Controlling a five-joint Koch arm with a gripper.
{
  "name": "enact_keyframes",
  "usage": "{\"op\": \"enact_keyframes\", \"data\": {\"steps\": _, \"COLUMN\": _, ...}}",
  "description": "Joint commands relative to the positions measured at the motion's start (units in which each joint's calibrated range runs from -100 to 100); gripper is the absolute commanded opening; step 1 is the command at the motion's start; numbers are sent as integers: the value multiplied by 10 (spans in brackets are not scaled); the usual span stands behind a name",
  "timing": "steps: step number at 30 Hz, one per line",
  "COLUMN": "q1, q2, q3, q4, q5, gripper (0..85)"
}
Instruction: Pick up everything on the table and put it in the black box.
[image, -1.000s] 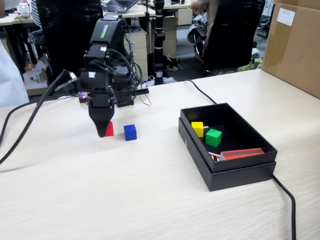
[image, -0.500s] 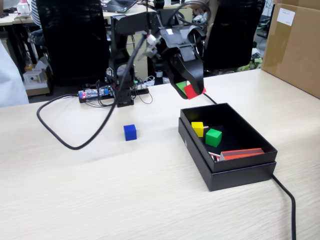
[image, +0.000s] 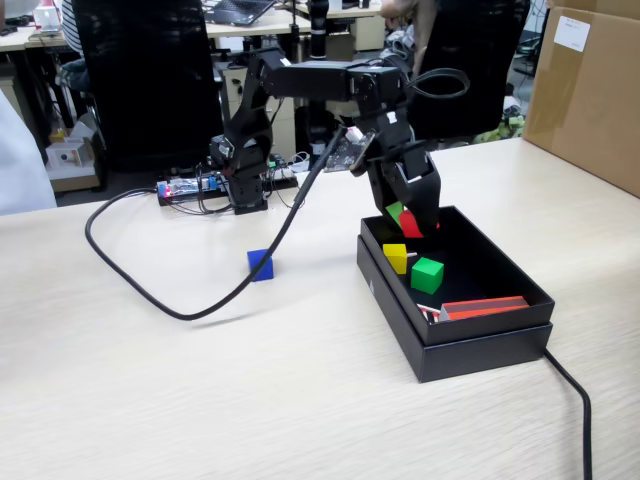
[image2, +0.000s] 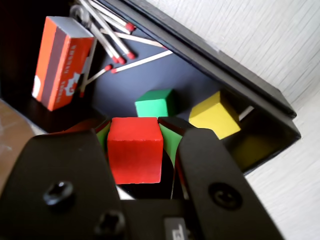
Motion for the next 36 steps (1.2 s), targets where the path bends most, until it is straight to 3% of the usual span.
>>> {"op": "enact_keyframes", "data": {"steps": 1, "q1": 4, "q2": 8, "q3": 43, "q4": -3, "q5": 0, "gripper": 144}}
{"op": "enact_keyframes", "data": {"steps": 5, "q1": 5, "q2": 37, "q3": 39, "q4": -5, "q5": 0, "gripper": 149}}
{"op": "enact_keyframes", "data": {"steps": 8, "q1": 7, "q2": 49, "q3": 37, "q4": -18, "q5": 0, "gripper": 279}}
{"op": "enact_keyframes", "data": {"steps": 16, "q1": 7, "q2": 18, "q3": 25, "q4": -33, "q5": 0, "gripper": 396}}
{"op": "enact_keyframes", "data": {"steps": 27, "q1": -49, "q2": -359, "q3": -90, "q4": -33, "q5": -23, "gripper": 428}}
{"op": "enact_keyframes", "data": {"steps": 36, "q1": -129, "q2": -601, "q3": -402, "q4": -24, "q5": -70, "gripper": 485}}
